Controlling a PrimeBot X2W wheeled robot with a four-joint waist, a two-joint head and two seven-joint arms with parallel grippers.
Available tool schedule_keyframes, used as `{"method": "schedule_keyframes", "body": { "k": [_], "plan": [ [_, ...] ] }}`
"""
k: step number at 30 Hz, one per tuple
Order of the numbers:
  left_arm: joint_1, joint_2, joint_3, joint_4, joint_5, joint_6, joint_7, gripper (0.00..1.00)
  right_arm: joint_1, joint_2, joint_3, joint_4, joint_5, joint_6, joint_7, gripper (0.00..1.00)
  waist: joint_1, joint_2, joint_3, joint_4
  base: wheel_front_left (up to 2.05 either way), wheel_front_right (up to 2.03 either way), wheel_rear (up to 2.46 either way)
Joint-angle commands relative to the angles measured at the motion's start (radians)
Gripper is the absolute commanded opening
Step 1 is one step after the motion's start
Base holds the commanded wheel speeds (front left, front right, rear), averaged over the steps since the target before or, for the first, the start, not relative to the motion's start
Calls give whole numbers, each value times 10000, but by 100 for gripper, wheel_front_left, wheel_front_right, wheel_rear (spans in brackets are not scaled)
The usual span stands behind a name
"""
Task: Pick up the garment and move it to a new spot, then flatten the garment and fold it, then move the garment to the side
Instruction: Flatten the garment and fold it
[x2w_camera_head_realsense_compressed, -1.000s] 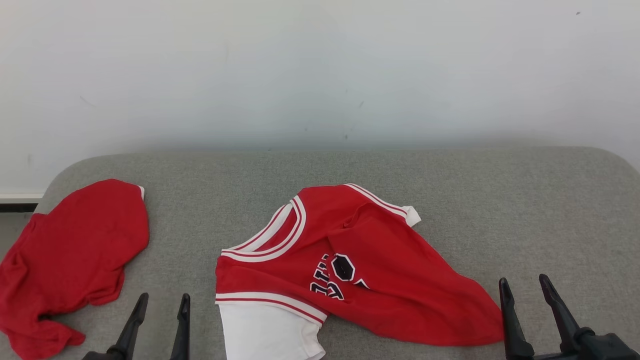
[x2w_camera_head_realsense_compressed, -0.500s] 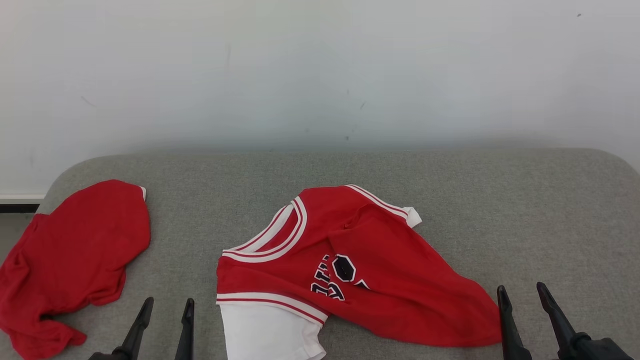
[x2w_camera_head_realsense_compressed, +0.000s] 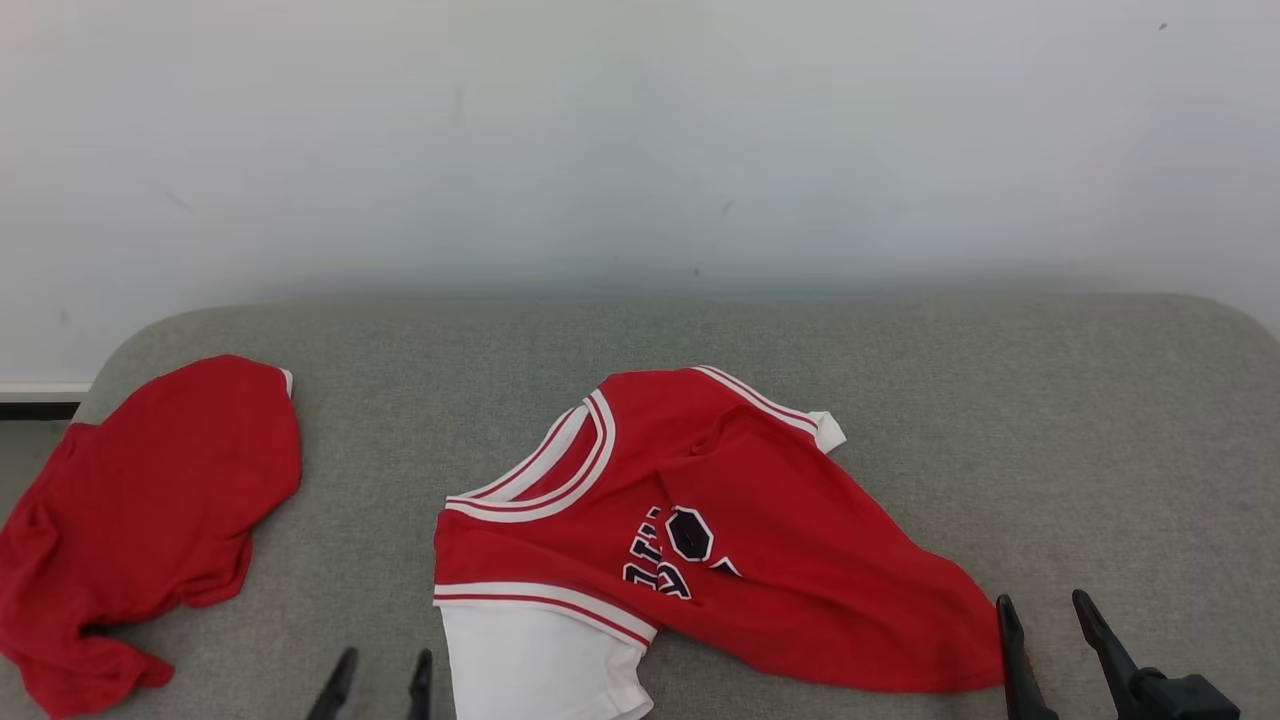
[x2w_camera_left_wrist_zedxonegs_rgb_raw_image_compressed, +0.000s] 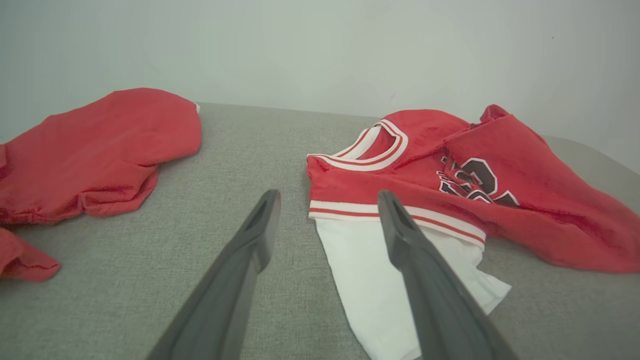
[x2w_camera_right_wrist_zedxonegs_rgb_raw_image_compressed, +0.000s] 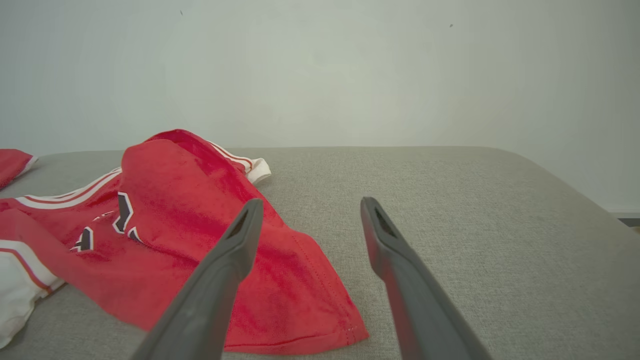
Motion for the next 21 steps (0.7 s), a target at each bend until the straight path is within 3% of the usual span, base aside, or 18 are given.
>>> {"method": "schedule_keyframes", "body": {
  "k": [1,12,21],
  "plan": [
    [-159,-57,-143,337,3,-55,-3,100,-174,-85,-24,279,-82,-23,5,100,0,1,35,16,0,0,0],
    [-569,-419,-1339,2415,-38,-299,-4,100,-1380,-434,-55,3262,127,-23,-4,100,0,1,410,88,0,0,0],
    [-904,-602,-1524,3300,-441,-365,-3,100,-2108,-386,-152,4666,286,-23,-22,100,0,1,685,138,0,0,0]
  ]
}}
